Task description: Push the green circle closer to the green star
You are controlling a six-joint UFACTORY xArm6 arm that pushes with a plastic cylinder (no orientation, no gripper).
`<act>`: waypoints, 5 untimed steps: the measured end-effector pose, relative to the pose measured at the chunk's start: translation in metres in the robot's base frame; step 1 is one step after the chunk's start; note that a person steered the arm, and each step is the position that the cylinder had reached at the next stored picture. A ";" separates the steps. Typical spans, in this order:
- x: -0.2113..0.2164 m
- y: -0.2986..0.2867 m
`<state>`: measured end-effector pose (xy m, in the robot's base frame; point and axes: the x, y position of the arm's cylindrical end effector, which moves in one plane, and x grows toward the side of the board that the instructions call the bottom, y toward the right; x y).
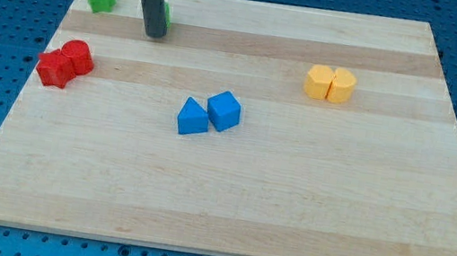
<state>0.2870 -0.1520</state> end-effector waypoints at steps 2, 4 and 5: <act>-0.027 0.000; -0.039 0.070; -0.080 0.077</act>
<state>0.2069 -0.0753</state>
